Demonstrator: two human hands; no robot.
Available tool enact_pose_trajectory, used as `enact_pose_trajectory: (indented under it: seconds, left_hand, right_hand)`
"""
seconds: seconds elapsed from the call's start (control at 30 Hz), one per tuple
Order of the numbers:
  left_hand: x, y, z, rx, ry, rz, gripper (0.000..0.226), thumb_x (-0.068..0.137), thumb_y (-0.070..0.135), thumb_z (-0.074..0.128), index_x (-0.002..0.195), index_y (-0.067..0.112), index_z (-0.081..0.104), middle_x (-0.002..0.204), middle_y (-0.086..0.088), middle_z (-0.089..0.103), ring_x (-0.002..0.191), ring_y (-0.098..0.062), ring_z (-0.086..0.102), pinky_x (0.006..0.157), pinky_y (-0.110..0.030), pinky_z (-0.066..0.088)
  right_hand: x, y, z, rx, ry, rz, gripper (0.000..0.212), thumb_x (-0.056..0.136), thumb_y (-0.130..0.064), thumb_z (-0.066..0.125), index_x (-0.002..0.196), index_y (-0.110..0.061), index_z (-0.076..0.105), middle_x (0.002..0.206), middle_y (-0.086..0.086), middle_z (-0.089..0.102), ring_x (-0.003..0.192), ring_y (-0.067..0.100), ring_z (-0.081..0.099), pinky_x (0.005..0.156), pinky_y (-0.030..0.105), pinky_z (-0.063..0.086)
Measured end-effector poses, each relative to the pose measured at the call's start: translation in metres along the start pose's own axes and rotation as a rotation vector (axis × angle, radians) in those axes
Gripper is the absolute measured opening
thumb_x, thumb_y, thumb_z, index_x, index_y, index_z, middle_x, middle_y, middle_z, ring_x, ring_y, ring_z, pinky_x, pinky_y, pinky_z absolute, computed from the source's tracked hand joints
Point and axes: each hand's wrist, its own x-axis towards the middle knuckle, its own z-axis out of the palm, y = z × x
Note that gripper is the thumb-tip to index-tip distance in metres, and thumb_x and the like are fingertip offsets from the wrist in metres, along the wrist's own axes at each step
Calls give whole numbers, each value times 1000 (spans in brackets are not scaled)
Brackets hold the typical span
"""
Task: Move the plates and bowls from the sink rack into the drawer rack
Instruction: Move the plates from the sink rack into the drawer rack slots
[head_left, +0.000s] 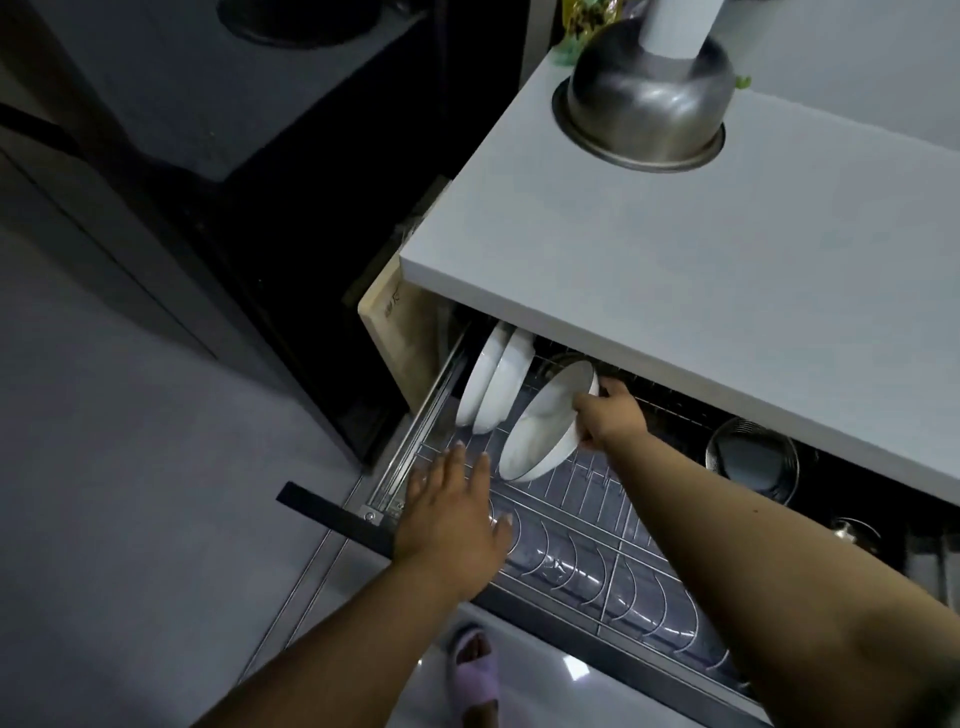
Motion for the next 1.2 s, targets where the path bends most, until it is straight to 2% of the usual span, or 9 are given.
enact_pose_trajectory:
  seconds: [0.2, 0.37, 0.53, 0.67, 0.8, 0.87, 0.93, 1.0, 1.2]
  left_hand:
    - [4, -2, 2, -15, -12, 27, 76, 92, 54, 34, 152, 21, 1, 161, -7, 2, 146, -25, 7, 119, -43, 8]
    - [5, -5, 7, -29, 3, 53, 76, 90, 55, 32, 151, 26, -2, 161, -8, -4, 147, -27, 4, 120, -44, 5]
    - [5, -7, 10, -75, 48, 57, 75, 89, 54, 34, 151, 28, 1, 161, -7, 0, 146, -23, 7, 119, -41, 3]
    - [6, -7, 11, -120, 25, 30, 76, 89, 53, 36, 151, 29, -1, 161, -5, 2, 146, -24, 8, 119, -43, 9]
    - [7, -8, 12, -117, 26, 30, 78, 87, 53, 37, 151, 28, -2, 160, -5, 9, 145, -24, 13, 119, -41, 10]
    - [7, -8, 13, -108, 29, 26, 78, 87, 53, 36, 151, 28, -2, 159, -5, 11, 144, -23, 15, 118, -40, 12]
    - [6, -8, 13, -110, 27, 22, 78, 87, 53, 37, 151, 29, -1, 159, -4, 11, 144, -23, 15, 118, -39, 14]
    - [6, -8, 14, -107, 26, 28, 79, 86, 53, 36, 151, 28, -1, 159, -3, 13, 144, -22, 15, 118, -37, 15]
    - [5, -5, 12, -96, 43, 26, 79, 85, 48, 40, 152, 24, 6, 156, -2, 23, 142, -20, 21, 114, -36, 22]
  right_hand:
    - [32, -6, 15, -126, 30, -32, 72, 56, -35, 52, 126, -20, 53, 109, 12, 67, 95, 36, 65, 84, 50, 56]
    - [25, -28, 26, -207, 49, -15, 39, 78, -24, 58, 112, -3, 61, 99, 18, 66, 94, 36, 64, 87, 45, 54]
    - [29, -37, 38, -319, 24, -12, 25, 86, -27, 55, 96, -6, 60, 88, 13, 59, 86, 33, 58, 79, 33, 47]
    - [39, -38, 50, -388, -9, -36, 27, 86, -33, 56, 90, -6, 61, 86, 10, 58, 83, 29, 54, 73, 28, 41]
    - [41, -44, 56, -454, -40, -28, 35, 90, -33, 51, 61, -14, 50, 69, 1, 54, 81, 26, 53, 74, 27, 38]
    - [46, -47, 58, -475, -71, -42, 33, 92, -34, 49, 66, -14, 55, 78, 2, 58, 94, 28, 57, 80, 27, 39]
    - [51, -48, 61, -502, -110, -63, 31, 94, -36, 46, 92, -10, 64, 103, 11, 63, 108, 29, 57, 87, 28, 39]
    - [54, -48, 62, -524, -119, -74, 37, 96, -37, 44, 111, -8, 62, 120, 14, 62, 114, 30, 54, 91, 28, 39]
    - [41, -35, 52, -446, -87, -127, 49, 94, -41, 51, 124, -2, 54, 123, 19, 60, 114, 34, 56, 85, 29, 41]
